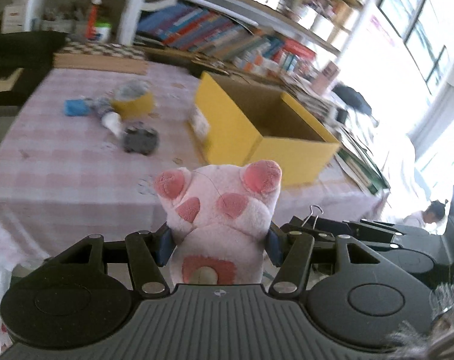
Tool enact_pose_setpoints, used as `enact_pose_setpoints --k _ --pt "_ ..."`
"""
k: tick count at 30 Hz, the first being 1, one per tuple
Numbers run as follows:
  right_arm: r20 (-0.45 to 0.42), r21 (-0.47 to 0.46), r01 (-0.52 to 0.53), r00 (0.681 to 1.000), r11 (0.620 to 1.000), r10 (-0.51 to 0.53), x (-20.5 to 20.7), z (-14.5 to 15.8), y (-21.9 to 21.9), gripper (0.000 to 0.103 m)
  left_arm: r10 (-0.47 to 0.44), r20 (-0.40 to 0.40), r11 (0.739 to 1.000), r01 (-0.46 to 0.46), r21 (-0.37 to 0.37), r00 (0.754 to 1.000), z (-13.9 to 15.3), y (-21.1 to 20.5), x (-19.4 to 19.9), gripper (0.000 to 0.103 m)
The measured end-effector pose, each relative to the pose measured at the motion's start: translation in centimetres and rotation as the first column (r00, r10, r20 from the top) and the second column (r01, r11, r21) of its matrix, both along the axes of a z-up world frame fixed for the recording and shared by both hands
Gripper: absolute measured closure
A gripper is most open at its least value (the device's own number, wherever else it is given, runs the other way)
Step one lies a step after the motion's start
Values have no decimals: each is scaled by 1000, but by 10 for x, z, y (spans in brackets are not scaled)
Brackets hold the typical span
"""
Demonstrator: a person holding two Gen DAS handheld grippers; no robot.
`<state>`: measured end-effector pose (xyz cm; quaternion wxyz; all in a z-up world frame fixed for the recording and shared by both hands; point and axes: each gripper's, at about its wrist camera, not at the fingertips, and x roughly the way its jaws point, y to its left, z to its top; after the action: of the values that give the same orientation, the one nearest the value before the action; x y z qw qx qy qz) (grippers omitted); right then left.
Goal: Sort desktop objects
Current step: 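Carry the pink pig with the left tool and the binder clip with the right tool toward the yellow box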
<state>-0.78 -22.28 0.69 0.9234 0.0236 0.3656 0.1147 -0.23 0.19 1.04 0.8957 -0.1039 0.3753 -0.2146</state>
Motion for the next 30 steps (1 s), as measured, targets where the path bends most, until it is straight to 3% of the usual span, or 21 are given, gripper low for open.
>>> enact_pose_setpoints --k 17,30 --pt "-57 -28 205 977 978 -207 -22 -8 -53 66 -244 -47 970 243 -18 969 -12 -72 21 47" --pt "-63 -17 182 981 983 -183 3 -8 -77 66 -231 -35 973 231 -1 972 -7 -99 42 47"
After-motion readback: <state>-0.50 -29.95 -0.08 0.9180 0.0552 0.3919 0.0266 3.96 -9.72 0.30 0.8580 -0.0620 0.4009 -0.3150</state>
